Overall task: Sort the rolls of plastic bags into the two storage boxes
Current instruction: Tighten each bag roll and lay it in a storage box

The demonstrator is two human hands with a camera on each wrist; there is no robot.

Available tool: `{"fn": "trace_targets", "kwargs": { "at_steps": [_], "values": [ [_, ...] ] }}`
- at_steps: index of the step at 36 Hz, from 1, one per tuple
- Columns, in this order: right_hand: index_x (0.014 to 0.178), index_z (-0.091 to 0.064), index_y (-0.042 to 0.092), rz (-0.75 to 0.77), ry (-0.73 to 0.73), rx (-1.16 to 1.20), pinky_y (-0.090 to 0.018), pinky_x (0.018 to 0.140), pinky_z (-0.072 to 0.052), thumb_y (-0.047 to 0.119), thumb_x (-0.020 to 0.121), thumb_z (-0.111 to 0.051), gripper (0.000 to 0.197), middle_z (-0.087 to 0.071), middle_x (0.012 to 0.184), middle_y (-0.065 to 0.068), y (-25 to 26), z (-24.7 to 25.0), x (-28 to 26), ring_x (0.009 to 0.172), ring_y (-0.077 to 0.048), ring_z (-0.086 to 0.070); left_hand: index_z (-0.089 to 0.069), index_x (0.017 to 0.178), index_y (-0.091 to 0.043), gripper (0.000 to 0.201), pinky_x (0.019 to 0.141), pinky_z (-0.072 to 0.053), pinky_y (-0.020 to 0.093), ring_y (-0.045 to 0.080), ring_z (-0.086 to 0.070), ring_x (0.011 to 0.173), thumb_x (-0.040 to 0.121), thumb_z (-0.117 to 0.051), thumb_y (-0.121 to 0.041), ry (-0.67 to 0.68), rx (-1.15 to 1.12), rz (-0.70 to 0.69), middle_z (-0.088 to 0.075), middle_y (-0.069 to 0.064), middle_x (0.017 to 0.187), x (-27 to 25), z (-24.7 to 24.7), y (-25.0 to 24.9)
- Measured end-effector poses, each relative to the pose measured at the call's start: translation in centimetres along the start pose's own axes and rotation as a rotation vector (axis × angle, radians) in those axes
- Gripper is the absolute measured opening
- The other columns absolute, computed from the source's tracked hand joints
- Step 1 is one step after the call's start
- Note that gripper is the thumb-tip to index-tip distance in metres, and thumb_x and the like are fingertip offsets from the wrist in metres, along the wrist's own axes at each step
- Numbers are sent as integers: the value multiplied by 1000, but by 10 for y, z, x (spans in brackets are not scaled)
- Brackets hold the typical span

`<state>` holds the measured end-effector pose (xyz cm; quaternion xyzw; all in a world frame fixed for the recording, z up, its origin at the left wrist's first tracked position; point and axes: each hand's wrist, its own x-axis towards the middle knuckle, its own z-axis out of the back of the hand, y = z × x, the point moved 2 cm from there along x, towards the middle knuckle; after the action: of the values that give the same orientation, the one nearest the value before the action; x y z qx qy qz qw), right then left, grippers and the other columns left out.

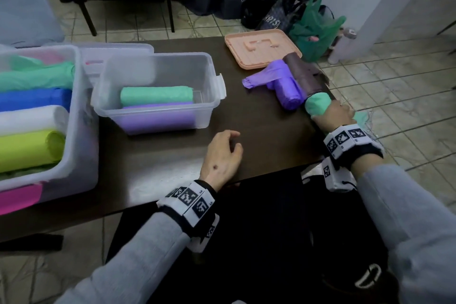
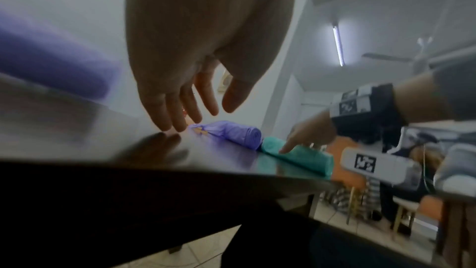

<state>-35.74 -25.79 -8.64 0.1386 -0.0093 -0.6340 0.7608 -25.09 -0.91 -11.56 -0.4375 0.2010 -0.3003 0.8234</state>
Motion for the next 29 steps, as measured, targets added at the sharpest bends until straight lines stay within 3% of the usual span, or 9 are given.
{"fn": "trace_targets", "kwargs": {
  "at_steps": [6, 9, 12, 16, 18, 20, 23, 27, 29],
  "values": [
    [137, -31, -2, -27, 92, -57, -42, 106, -30, 34, 77, -75, 83, -29, 142, -24, 3, -2, -19, 133, -37, -30, -58, 118, -5, 33, 105, -25, 19, 22, -45, 125, 86, -53, -6, -15, 151, -146, -52, 10, 130, 6, -8, 16],
    [136, -26, -6, 12, 184, -20, -42, 106, -32, 30, 72, -80, 92, -34, 142, -24, 10, -10, -29, 132, -36, -36, -61, 114, -3, 31, 104, -21, 14, 22, -45, 127, 84, -53, -1, -41, 141, -164, -52, 11, 131, 7, -9, 23],
    [133, -36, -6, 117, 285, -48, -35, 98, -40, 31, 70, -81, 87, -45, 137, -19, 18, -15, -44, 126, -32, -46, -64, 108, -1, 28, 101, -21, 8, 21, -47, 124, 83, -53, 4, -64, 105, -188, -55, 11, 128, 4, -5, 26],
    [127, -50, 3, 252, 332, 10, -29, 85, -42, 34, 68, -81, 74, -55, 129, -14, 35, -13, -62, 117, -29, -53, -66, 106, -2, 29, 100, -26, 10, 20, -51, 120, 82, -52, 7, -64, 86, -227, -57, 10, 125, 3, -1, 28],
    [127, -48, 6, 355, 313, 83, -28, 85, -40, 30, 67, -82, 73, -55, 128, -13, 46, -7, -68, 116, -27, -52, -66, 105, -2, 29, 99, -29, 9, 20, -53, 117, 81, -52, 8, -74, 71, -236, -59, 10, 123, 2, 1, 29],
    [129, -45, 9, 480, 291, 177, -29, 89, -40, 24, 68, -82, 73, -54, 128, -10, 57, 2, -73, 117, -26, -51, -67, 103, -2, 29, 94, -27, -1, 14, -55, 111, 81, -52, 9, -91, 44, -247, -60, 11, 120, 3, 2, 28],
    [132, -40, 14, 701, 236, 258, -40, 99, -41, 24, 70, -81, 75, -54, 127, -7, 76, 15, -82, 119, -26, -50, -67, 103, -3, 29, 86, -24, -9, 5, -50, 103, 81, -52, 10, -106, 9, -241, -61, 10, 119, 4, 4, 27],
    [138, -34, 17, 882, -52, -71, -47, 99, -34, 32, 77, -75, 75, -49, 131, -10, 92, 26, -89, 123, -30, -44, -67, 107, -6, 30, 88, -25, -7, 5, -52, 104, 83, -53, 6, -108, -29, -183, -62, 6, 118, 9, 6, 30],
    [141, -29, 17, 929, -79, -259, -48, 101, -31, 32, 82, -68, 72, -45, 133, -11, 96, 22, -94, 125, -31, -41, -66, 109, -10, 30, 94, -33, 5, 10, -58, 107, 85, -52, 2, -94, -83, -117, -64, 4, 116, 13, 7, 32]
  ]
}}
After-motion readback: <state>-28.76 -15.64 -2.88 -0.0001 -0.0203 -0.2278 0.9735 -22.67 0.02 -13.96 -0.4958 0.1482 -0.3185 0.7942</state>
